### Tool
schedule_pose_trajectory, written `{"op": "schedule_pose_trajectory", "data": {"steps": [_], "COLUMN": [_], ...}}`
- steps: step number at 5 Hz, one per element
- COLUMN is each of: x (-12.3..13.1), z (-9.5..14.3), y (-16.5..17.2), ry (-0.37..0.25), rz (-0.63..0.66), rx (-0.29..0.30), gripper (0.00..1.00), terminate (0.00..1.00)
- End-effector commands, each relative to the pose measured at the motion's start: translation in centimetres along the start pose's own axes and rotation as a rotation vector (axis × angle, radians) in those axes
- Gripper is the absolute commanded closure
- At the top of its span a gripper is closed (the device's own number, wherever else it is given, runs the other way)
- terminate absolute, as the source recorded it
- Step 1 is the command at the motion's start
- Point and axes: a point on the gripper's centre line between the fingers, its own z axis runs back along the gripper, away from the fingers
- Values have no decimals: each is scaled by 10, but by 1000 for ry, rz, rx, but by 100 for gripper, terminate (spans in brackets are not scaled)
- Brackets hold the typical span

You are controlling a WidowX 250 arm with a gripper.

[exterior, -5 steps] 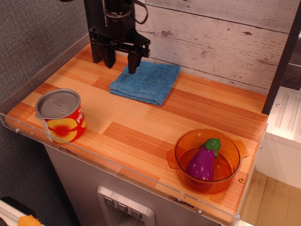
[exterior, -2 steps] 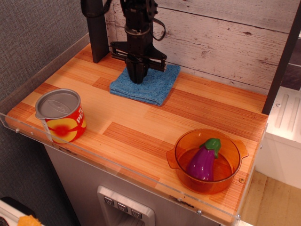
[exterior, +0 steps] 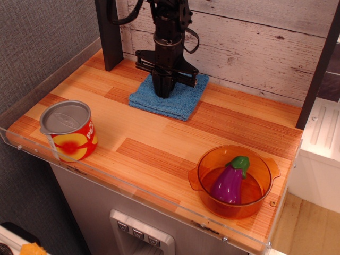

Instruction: Move the blue cloth behind the crackpot with eggplant

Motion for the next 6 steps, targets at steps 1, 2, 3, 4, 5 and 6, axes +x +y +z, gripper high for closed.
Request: {"op": "schedule_pose_trajectory", "data": {"steps": [1,2,3,4,5,6], "x": [-6,-15,-17,-16,-16,-16], "z": [16,17,16,15,12,12], "y": [-33,-51,-69,-88,-105,-119], "ry": [-24,-22,-16,-6,5,5], "rz": [-65,-101,-128,-150,-162,-179], "rx": [-30,-42,-62,-79,-84,-88], "gripper": [100,100,100,100,100,100], "terminate": [0,0,0,0,0,0]}}
